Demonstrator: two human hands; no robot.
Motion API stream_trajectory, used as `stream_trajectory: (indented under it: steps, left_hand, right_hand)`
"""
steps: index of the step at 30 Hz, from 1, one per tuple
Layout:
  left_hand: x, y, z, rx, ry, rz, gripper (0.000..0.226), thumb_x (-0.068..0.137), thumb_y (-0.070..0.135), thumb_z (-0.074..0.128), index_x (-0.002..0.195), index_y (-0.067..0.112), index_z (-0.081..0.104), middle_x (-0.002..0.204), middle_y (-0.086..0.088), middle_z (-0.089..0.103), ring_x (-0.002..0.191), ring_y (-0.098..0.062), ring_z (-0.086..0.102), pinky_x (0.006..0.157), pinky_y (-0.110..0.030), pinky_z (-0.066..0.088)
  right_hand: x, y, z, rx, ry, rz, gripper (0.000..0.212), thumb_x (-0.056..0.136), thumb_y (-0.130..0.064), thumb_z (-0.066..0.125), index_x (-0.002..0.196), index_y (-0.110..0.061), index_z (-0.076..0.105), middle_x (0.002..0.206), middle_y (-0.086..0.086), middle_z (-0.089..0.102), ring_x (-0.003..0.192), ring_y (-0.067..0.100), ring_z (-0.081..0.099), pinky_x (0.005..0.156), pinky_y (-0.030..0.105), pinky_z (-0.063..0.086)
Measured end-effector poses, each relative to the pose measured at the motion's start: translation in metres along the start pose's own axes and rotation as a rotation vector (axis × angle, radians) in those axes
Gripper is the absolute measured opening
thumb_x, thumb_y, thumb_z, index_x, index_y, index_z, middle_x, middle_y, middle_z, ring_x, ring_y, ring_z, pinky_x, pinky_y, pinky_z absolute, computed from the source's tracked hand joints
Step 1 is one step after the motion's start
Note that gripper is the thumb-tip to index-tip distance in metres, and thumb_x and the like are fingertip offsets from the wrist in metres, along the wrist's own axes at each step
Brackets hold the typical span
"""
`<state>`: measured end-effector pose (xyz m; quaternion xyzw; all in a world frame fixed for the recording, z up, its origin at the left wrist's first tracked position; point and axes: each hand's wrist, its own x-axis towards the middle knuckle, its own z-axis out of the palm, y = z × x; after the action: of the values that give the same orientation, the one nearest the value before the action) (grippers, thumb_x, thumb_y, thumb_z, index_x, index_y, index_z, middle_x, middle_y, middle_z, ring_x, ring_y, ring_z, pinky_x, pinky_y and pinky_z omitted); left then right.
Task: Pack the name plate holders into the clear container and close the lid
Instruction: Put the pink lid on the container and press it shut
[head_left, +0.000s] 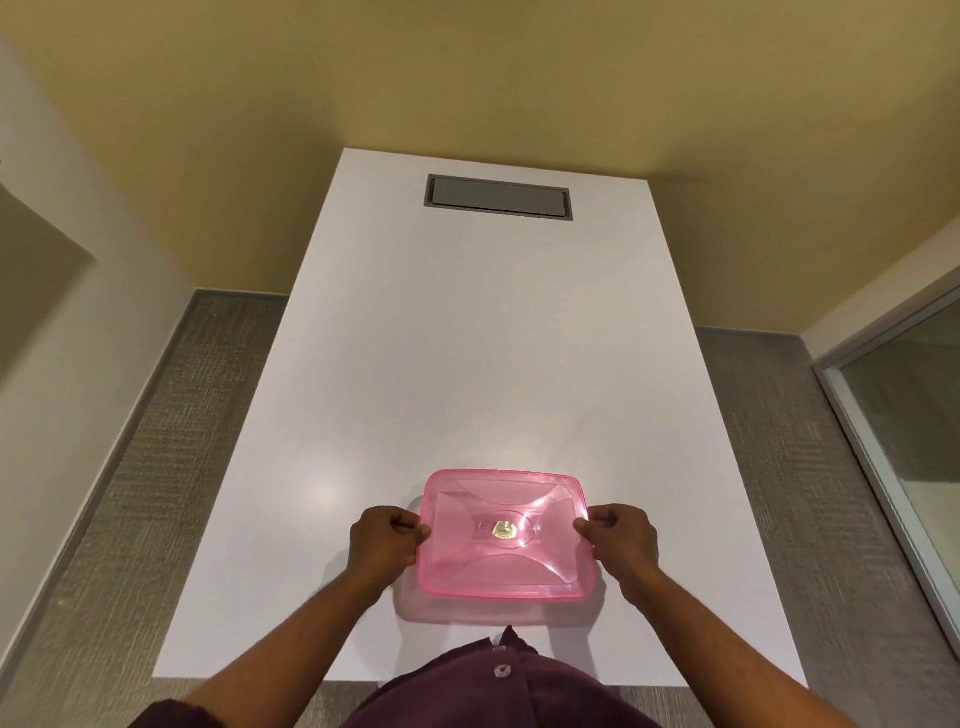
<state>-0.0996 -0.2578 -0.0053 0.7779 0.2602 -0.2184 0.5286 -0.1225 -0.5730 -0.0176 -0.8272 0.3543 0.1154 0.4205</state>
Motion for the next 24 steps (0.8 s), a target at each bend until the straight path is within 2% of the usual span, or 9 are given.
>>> stream_trajectory:
  steps: [3, 6, 11, 14, 16, 19, 22, 24]
  left_hand:
    - [0.002, -0.002, -0.001, -0.047, -0.011, -0.032, 0.016, 0.075, 0.006, 0.084, 0.087, 0.006, 0.073, 0.083, -0.013, 0.075, 0.071, -0.027, 0.074, 0.065, -0.035, 0.063]
    - [0.005, -0.008, -0.001, -0.057, -0.007, -0.025, 0.016, 0.074, 0.006, 0.085, 0.087, 0.008, 0.074, 0.082, -0.011, 0.076, 0.072, -0.028, 0.075, 0.07, -0.04, 0.064]
    - [0.006, -0.017, -0.004, -0.091, -0.026, 0.026, 0.018, 0.076, 0.006, 0.083, 0.092, 0.008, 0.076, 0.091, -0.011, 0.074, 0.077, -0.025, 0.075, 0.069, -0.033, 0.064]
    - [0.006, -0.023, -0.005, -0.094, -0.041, 0.055, 0.015, 0.078, 0.011, 0.082, 0.092, 0.013, 0.077, 0.09, -0.008, 0.076, 0.077, -0.021, 0.075, 0.072, -0.033, 0.063]
    - [0.004, -0.026, -0.005, -0.085, -0.035, 0.07, 0.014, 0.079, 0.015, 0.082, 0.092, 0.017, 0.077, 0.089, -0.004, 0.077, 0.078, -0.019, 0.075, 0.075, -0.035, 0.063]
    - [0.002, -0.029, 0.001, -0.036, -0.052, 0.085, 0.014, 0.086, 0.02, 0.073, 0.1, 0.022, 0.072, 0.094, 0.001, 0.074, 0.085, -0.019, 0.072, 0.083, -0.04, 0.06]
    - [-0.004, -0.029, 0.012, 0.055, -0.082, 0.155, 0.013, 0.099, 0.026, 0.052, 0.111, 0.021, 0.056, 0.108, 0.0, 0.064, 0.099, -0.022, 0.064, 0.086, -0.043, 0.057]
    - [-0.01, -0.031, 0.021, 0.144, -0.069, 0.24, 0.015, 0.104, 0.026, 0.038, 0.114, 0.02, 0.047, 0.111, -0.003, 0.058, 0.101, -0.022, 0.06, 0.081, -0.035, 0.052]
  right_hand:
    - [0.004, 0.0, -0.002, 0.032, -0.036, 0.026, 0.014, 0.074, -0.018, 0.089, 0.077, -0.024, 0.076, 0.075, -0.003, 0.077, 0.075, 0.022, 0.074, 0.079, 0.047, 0.063]
    - [0.004, 0.001, -0.003, 0.035, -0.04, 0.003, 0.012, 0.075, -0.018, 0.088, 0.079, -0.022, 0.077, 0.074, -0.003, 0.077, 0.076, 0.022, 0.074, 0.08, 0.046, 0.063]
    - [-0.008, 0.006, 0.004, -0.09, 0.035, -0.162, 0.018, 0.083, -0.024, 0.081, 0.099, -0.019, 0.074, 0.089, -0.008, 0.073, 0.087, 0.019, 0.071, 0.083, 0.039, 0.057]
    - [-0.015, 0.006, 0.007, -0.129, 0.047, -0.226, 0.021, 0.089, -0.023, 0.077, 0.108, -0.016, 0.071, 0.096, -0.005, 0.072, 0.088, 0.021, 0.07, 0.08, 0.033, 0.053]
    - [-0.022, 0.006, 0.013, -0.191, 0.083, -0.254, 0.023, 0.096, -0.025, 0.068, 0.116, -0.014, 0.066, 0.107, 0.0, 0.07, 0.096, 0.025, 0.068, 0.079, 0.031, 0.047]
    - [-0.033, 0.014, 0.03, -0.238, 0.106, -0.184, 0.032, 0.105, -0.04, 0.042, 0.126, -0.021, 0.057, 0.119, 0.004, 0.067, 0.104, 0.029, 0.067, 0.087, 0.038, 0.051]
    - [-0.038, 0.016, 0.04, -0.231, 0.087, -0.037, 0.048, 0.105, -0.05, 0.022, 0.112, -0.019, 0.058, 0.107, 0.006, 0.068, 0.097, 0.031, 0.067, 0.09, 0.043, 0.053]
    - [-0.037, 0.015, 0.041, -0.247, 0.082, 0.001, 0.048, 0.105, -0.052, 0.02, 0.107, -0.017, 0.053, 0.098, 0.009, 0.068, 0.093, 0.034, 0.066, 0.084, 0.042, 0.051]
